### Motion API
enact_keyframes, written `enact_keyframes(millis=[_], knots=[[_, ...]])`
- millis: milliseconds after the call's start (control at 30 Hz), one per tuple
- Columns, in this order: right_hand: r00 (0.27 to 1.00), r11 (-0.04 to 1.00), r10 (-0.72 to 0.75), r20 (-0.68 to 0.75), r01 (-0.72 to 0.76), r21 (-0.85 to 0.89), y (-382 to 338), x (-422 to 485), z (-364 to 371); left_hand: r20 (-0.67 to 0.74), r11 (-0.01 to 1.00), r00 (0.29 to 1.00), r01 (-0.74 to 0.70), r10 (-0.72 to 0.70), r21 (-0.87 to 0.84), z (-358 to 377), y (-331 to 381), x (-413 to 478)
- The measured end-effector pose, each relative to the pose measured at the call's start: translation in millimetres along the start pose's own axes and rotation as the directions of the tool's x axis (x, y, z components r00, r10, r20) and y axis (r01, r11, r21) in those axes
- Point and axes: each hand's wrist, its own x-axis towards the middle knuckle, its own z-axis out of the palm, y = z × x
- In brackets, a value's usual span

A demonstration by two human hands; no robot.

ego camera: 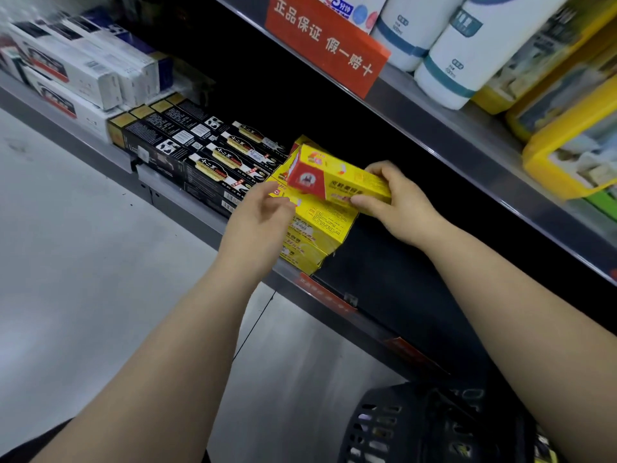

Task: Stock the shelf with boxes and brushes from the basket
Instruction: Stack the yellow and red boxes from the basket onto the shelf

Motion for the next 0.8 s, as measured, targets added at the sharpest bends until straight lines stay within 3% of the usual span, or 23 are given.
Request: enact_keyframes(millis=[133, 300, 500, 667, 800], knots=[[0.971, 0.989, 0.140, -0.195, -0.148, -0.024, 12, 19, 12, 0.196, 0.881, 0.952, -0.295, 0.237, 0.370, 8, -9, -3], [0.903, 0.912, 0.333, -0.273, -0.382, -0.152, 22, 72, 11, 0.348, 0.792, 0.922, -0.336, 0.167, 0.510, 17, -14, -2], [0.912, 0.896, 0.395, -0.111, -0.409, -0.174, 38, 96, 37, 0.362, 0.760, 0.927, -0.304, 0.097, 0.574, 18, -20, 5], [0.906, 0.907, 0.420, 0.040, -0.421, 0.021, 43, 95, 44, 0.379, 0.754, 0.921, -0.308, 0.085, 0.580, 21, -23, 7], [0.907, 0.895, 0.415, 0.069, -0.421, 0.149, 46, 90, 44, 0.380, 0.746, 0.922, -0.304, 0.074, 0.592, 23, -25, 8]])
